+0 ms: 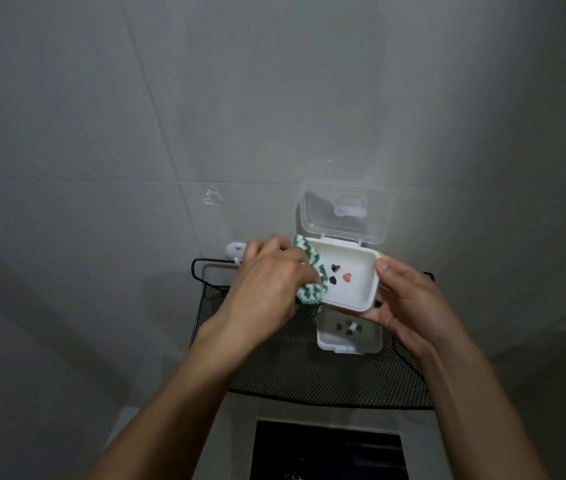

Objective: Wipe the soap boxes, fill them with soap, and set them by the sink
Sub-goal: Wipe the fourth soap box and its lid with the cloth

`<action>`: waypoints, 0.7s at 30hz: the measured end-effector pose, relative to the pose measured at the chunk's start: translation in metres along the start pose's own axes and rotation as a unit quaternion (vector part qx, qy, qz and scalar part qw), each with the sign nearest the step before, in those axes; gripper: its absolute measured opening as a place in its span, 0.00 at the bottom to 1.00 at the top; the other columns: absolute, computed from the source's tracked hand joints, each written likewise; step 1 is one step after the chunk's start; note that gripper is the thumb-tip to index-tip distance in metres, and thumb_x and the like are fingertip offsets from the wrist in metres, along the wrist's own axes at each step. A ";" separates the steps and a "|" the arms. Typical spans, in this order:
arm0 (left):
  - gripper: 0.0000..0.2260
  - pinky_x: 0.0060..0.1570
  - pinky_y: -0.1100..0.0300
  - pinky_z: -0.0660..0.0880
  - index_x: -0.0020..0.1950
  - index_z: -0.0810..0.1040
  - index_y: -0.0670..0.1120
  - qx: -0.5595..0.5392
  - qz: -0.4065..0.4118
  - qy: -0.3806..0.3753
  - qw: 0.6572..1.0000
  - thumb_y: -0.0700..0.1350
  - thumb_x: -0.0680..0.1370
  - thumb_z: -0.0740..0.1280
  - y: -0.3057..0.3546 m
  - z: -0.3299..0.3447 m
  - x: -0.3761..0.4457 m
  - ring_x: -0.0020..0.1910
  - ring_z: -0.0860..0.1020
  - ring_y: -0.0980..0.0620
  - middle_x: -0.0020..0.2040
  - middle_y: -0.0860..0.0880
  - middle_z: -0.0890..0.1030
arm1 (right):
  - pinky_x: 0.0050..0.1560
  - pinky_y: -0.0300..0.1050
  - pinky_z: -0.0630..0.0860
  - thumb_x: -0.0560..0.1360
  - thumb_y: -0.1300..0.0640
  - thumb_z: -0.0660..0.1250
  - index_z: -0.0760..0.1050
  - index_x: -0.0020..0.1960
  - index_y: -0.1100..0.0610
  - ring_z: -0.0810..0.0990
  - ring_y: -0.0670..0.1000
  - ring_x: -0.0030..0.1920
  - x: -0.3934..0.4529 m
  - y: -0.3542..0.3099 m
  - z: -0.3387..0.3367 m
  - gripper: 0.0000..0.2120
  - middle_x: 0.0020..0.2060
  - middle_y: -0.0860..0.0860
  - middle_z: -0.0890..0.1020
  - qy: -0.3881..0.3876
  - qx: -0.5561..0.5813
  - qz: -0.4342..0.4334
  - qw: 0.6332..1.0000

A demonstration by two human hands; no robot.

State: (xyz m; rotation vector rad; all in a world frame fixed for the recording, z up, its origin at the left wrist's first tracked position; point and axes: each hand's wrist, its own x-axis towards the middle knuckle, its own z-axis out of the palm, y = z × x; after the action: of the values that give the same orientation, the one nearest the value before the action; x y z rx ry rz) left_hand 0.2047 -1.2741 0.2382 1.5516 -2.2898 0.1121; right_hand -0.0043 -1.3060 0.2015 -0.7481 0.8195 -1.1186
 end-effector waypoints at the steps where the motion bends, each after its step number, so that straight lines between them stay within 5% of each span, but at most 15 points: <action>1: 0.16 0.50 0.59 0.55 0.58 0.83 0.57 0.002 -0.005 0.007 1.000 0.40 0.75 0.71 0.002 0.002 -0.001 0.57 0.70 0.52 0.54 0.57 0.82 | 0.49 0.69 0.81 0.81 0.61 0.61 0.75 0.66 0.63 0.83 0.63 0.58 0.001 0.002 0.002 0.15 0.57 0.63 0.83 0.008 -0.001 0.002 1.000; 8: 0.18 0.54 0.51 0.67 0.63 0.79 0.56 -0.048 0.020 -0.026 0.998 0.39 0.75 0.67 0.021 0.016 -0.002 0.54 0.73 0.49 0.56 0.54 0.80 | 0.50 0.67 0.80 0.82 0.62 0.60 0.75 0.65 0.65 0.83 0.62 0.51 0.001 0.011 0.010 0.14 0.56 0.65 0.83 0.026 -0.008 0.015 1.000; 16: 0.15 0.54 0.54 0.70 0.55 0.82 0.56 -0.008 0.007 -0.022 1.000 0.39 0.73 0.73 -0.004 0.019 -0.006 0.53 0.70 0.54 0.53 0.56 0.75 | 0.40 0.56 0.84 0.82 0.61 0.60 0.79 0.60 0.63 0.86 0.57 0.47 0.001 0.013 -0.002 0.12 0.51 0.62 0.86 0.031 -0.045 0.011 0.998; 21: 0.15 0.53 0.60 0.71 0.61 0.81 0.52 -0.006 -0.065 0.046 0.997 0.42 0.74 0.73 -0.003 0.028 -0.010 0.54 0.71 0.52 0.55 0.51 0.74 | 0.39 0.57 0.85 0.82 0.62 0.61 0.79 0.57 0.61 0.87 0.58 0.46 0.004 0.016 0.000 0.10 0.50 0.61 0.86 0.049 -0.027 0.033 0.998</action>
State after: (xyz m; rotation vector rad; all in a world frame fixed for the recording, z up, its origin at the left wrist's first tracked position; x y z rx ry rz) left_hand 0.2033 -1.2736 0.2082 1.6499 -2.1093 0.1314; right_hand 0.0043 -1.3050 0.1870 -0.7098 0.9533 -1.0831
